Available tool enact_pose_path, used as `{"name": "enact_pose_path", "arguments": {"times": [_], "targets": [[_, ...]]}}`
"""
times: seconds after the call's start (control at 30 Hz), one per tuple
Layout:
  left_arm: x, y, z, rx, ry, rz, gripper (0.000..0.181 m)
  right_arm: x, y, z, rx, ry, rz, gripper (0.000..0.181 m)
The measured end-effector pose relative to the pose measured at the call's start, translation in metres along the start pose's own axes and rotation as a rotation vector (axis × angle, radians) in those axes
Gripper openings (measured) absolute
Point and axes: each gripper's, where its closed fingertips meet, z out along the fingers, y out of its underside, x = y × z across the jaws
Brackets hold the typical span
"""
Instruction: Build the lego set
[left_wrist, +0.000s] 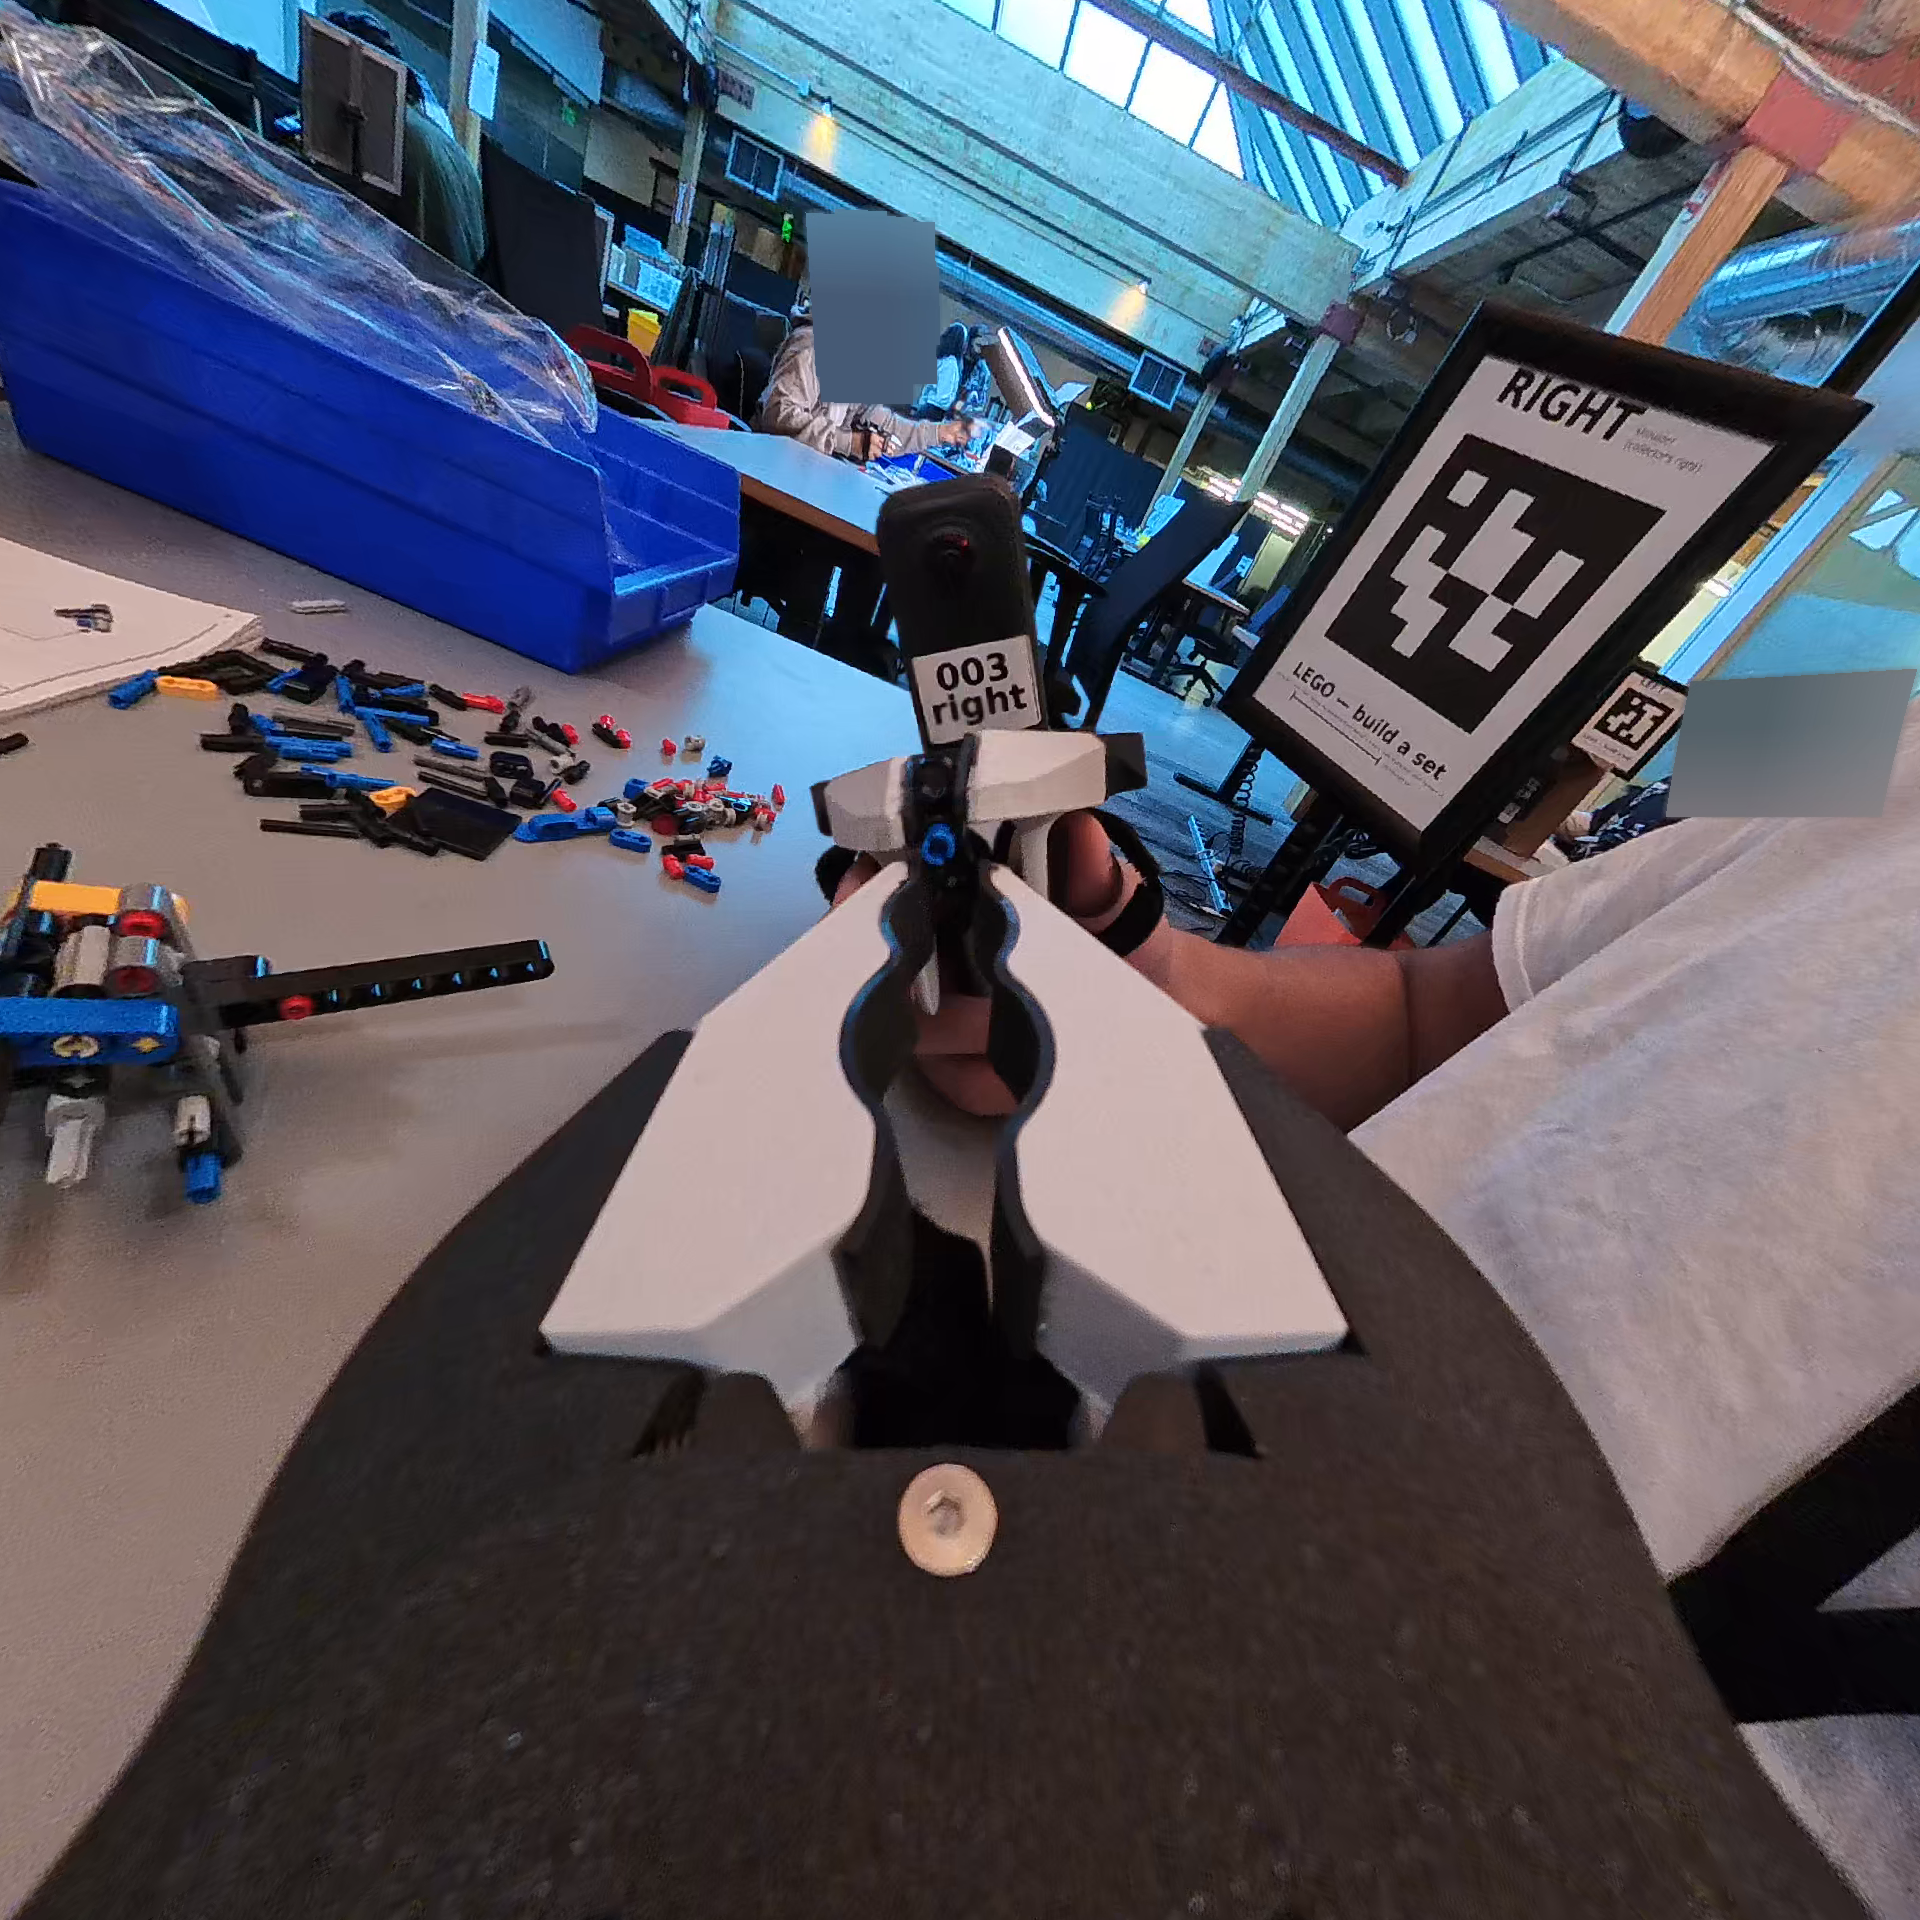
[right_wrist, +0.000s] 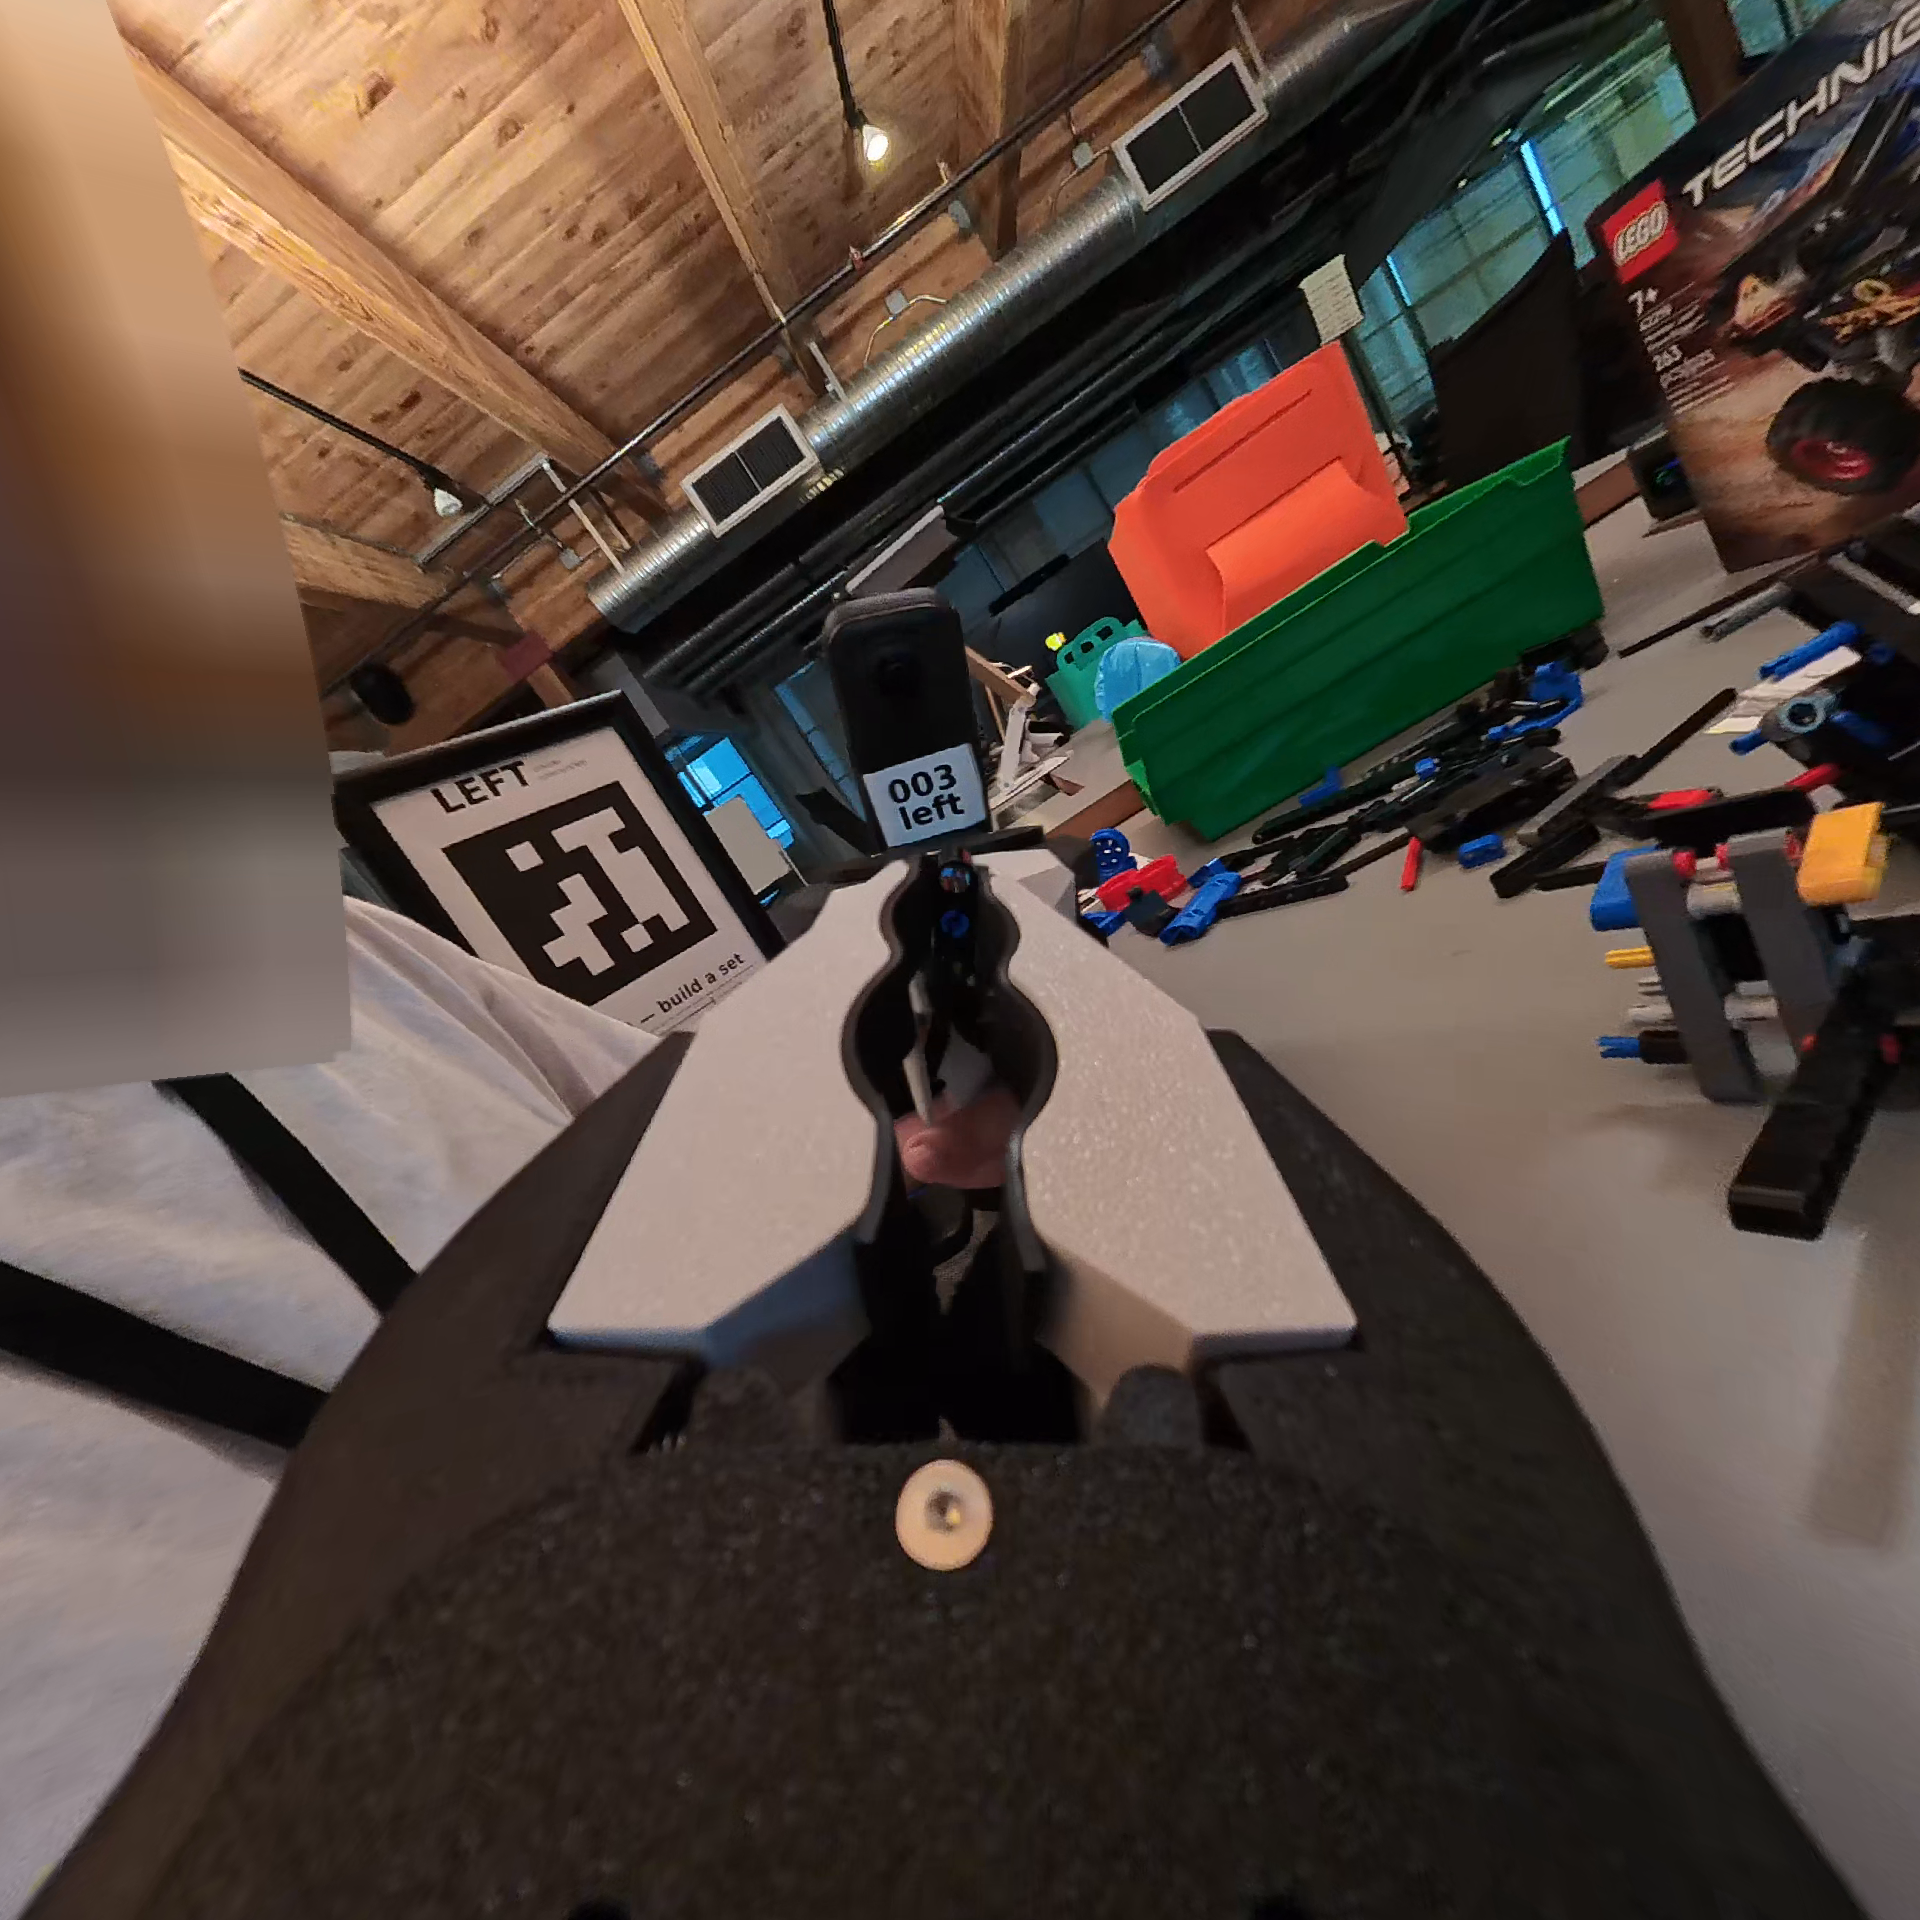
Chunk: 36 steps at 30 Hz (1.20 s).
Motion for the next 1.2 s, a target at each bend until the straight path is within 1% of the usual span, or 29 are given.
{"name": "enact_pose_path", "arguments": {"times": [0.1,0.17,0.27,0.33,0.4,0.47,0.53,0.6,0.63,0.67,0.77,0.83,0.9,1.0,1.03,1.07,1.2], "targets": [[-0.001,0.007,-0.001,-0.058,-0.02,0.033,0.004,0.001,0.004,-0.001,-0.044,0.012,-0.017,0.006],[-0.003,0.015,-0.002,-0.137,-0.047,0.086,0.004,0.003,0.012,-0.006,-0.159,0.023,-0.074,0.008],[-0.01,0.032,-0.005,-0.283,-0.114,0.238,0.004,0.009,0.02,-0.02,-0.367,0.091,-0.279,0.015],[-0.013,0.039,-0.007,-0.347,-0.158,0.346,0.004,0.01,0.022,-0.027,-0.479,0.129,-0.41,0.019],[-0.012,0.046,-0.007,-0.412,-0.175,0.439,0.004,0.011,0.03,-0.033,-0.612,0.149,-0.537,0.019],[-0.009,0.053,-0.007,-0.465,-0.18,0.506,0.004,0.016,0.036,-0.037,-0.709,0.198,-0.659,0.024],[-0.006,0.056,-0.006,-0.481,-0.182,0.537,0.005,0.011,0.046,-0.035,-0.761,0.171,-0.714,0.02],[-0.003,0.058,-0.005,-0.491,-0.174,0.545,0.005,0.008,0.058,-0.036,-0.825,0.14,-0.723,0.017],[-0.005,0.059,-0.005,-0.5,-0.184,0.556,0.005,0.01,0.063,-0.037,-0.854,0.145,-0.731,0.014],[-0.006,0.059,-0.006,-0.5,-0.193,0.572,0.005,0.012,0.062,-0.037,-0.855,0.165,-0.746,0.007],[-0.005,0.053,-0.006,-0.453,-0.189,0.564,0.005,0.01,0.058,-0.034,-0.812,0.156,-0.746,0.006],[-0.002,0.039,-0.006,-0.347,-0.169,0.518,0.004,0.005,0.046,-0.028,-0.686,0.134,-0.701,0.007],[0.006,0.025,-0.005,-0.234,-0.114,0.415,0.004,-0.005,0.032,-0.019,-0.508,0.08,-0.593,0.008],[0.013,0.013,0.0,-0.129,-0.066,0.324,0.004,-0.02,0.018,-0.008,-0.292,-0.016,-0.422,0.017],[0.016,0.008,0.001,-0.091,-0.055,0.3,0.004,-0.023,0.014,-0.005,-0.229,-0.033,-0.381,0.018],[0.019,0.002,0.001,-0.051,-0.036,0.275,0.004,-0.025,0.008,-0.003,-0.158,-0.043,-0.351,0.014],[0.03,-0.013,0.002,0.049,0.016,0.19,0.004,-0.034,-0.004,0.003,0.008,-0.106,-0.248,0.012]]}}
